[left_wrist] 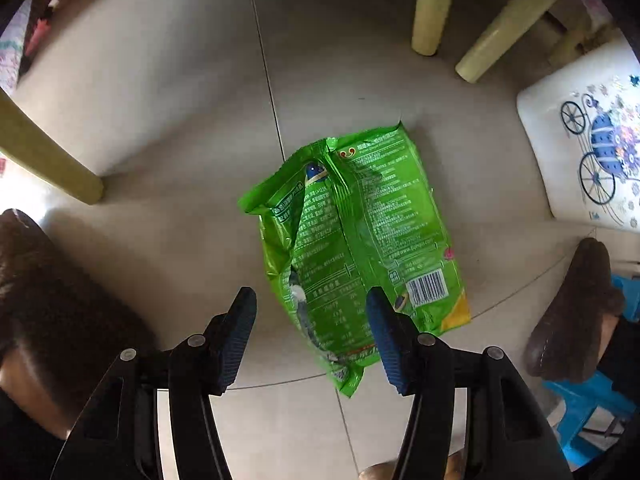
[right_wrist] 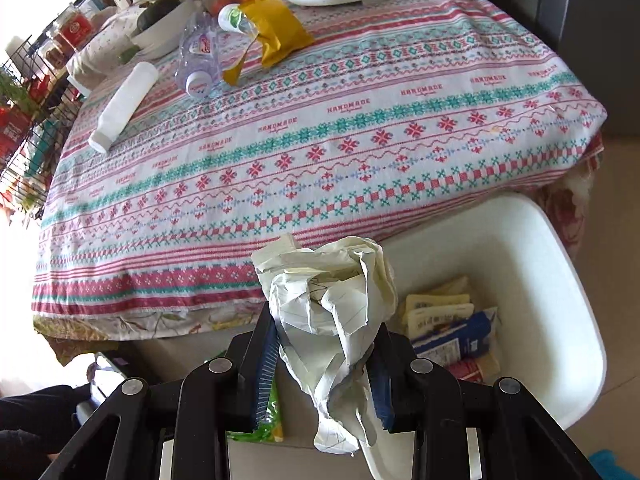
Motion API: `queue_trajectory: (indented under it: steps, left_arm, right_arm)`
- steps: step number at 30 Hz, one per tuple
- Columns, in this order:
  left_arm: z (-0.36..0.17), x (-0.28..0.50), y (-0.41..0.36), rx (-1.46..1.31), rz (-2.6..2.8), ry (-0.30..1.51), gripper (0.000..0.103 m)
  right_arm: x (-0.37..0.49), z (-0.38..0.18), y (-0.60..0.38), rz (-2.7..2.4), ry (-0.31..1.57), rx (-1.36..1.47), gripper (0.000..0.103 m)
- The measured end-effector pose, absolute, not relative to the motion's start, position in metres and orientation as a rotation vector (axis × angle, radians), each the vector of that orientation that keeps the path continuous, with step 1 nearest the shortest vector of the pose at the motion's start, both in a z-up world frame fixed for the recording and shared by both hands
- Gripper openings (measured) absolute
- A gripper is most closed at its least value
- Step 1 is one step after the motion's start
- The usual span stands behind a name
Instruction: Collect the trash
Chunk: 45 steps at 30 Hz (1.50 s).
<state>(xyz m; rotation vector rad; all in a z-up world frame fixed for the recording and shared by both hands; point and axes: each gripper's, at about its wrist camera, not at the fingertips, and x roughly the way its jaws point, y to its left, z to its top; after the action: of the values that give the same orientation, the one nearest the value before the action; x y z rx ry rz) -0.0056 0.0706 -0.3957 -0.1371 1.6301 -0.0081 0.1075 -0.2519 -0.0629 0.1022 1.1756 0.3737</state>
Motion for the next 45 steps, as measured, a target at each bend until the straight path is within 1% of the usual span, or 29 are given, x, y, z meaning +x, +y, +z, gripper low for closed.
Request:
queue_trajectory:
  steps: [5, 6, 7, 8, 9, 10, 11, 14, 15, 16, 21, 29, 37, 45]
  left_arm:
    - [-0.436, -0.009, 0.079, -0.174, 0.065, 1.710, 0.059]
    - [-0.440, -0.010, 0.080, -0.182, 0.068, 1.718, 0.056]
    - [-0.443, -0.009, 0.081, -0.188, 0.069, 1.724, 0.050]
    - [-0.442, -0.007, 0.081, -0.182, 0.075, 1.708, 0.048]
    - [-0.439, -0.004, 0.081, -0.185, 0.066, 1.691, 0.044]
    - [-0.437, -0.001, 0.080, -0.186, 0.053, 1.682, 0.031]
    - [-0.436, 0.002, 0.078, -0.185, 0.038, 1.683, 0.022]
    - [-0.434, 0.002, 0.072, -0.174, 0.005, 1.704, 0.015]
    - [-0.432, 0.001, 0.069, -0.164, -0.007, 1.710, 0.008]
    - [-0.429, 0.001, 0.065, -0.153, -0.022, 1.713, 0.005]
    - [-0.391, 0.006, 0.041, -0.106, -0.104, 1.643, 0.004]
    - [-0.294, 0.012, -0.003, 0.015, -0.234, 1.451, 0.004]
    - [-0.209, -0.012, -0.051, 0.188, -0.304, 1.269, 0.004]
    - [-0.144, 0.000, -0.052, 0.214, -0.310, 1.129, 0.004]
  right_arm:
    - [0.107, -0.072, -0.260, 0.356, 1.193, 0.087, 0.036]
    - [0.107, -0.075, -0.262, 0.349, 1.201, 0.085, 0.036]
    - [0.108, -0.078, -0.264, 0.344, 1.209, 0.082, 0.036]
    - [0.108, -0.082, -0.266, 0.340, 1.219, 0.081, 0.036]
    - [0.109, -0.085, -0.267, 0.337, 1.229, 0.081, 0.036]
    - [0.110, -0.087, -0.268, 0.336, 1.237, 0.081, 0.036]
    - [0.110, -0.089, -0.268, 0.335, 1.242, 0.081, 0.036]
    - [0.111, -0.090, -0.268, 0.334, 1.244, 0.075, 0.036]
    - [0.111, -0.090, -0.268, 0.334, 1.243, 0.074, 0.036]
    - [0.111, -0.090, -0.268, 0.334, 1.242, 0.074, 0.036]
    - [0.110, -0.087, -0.270, 0.320, 1.233, 0.077, 0.036]
    - [0.107, -0.077, -0.290, 0.279, 1.195, 0.113, 0.036]
    - [0.099, -0.062, -0.315, 0.220, 1.143, 0.150, 0.036]
    - [0.086, -0.044, -0.335, 0.194, 1.081, 0.185, 0.036]
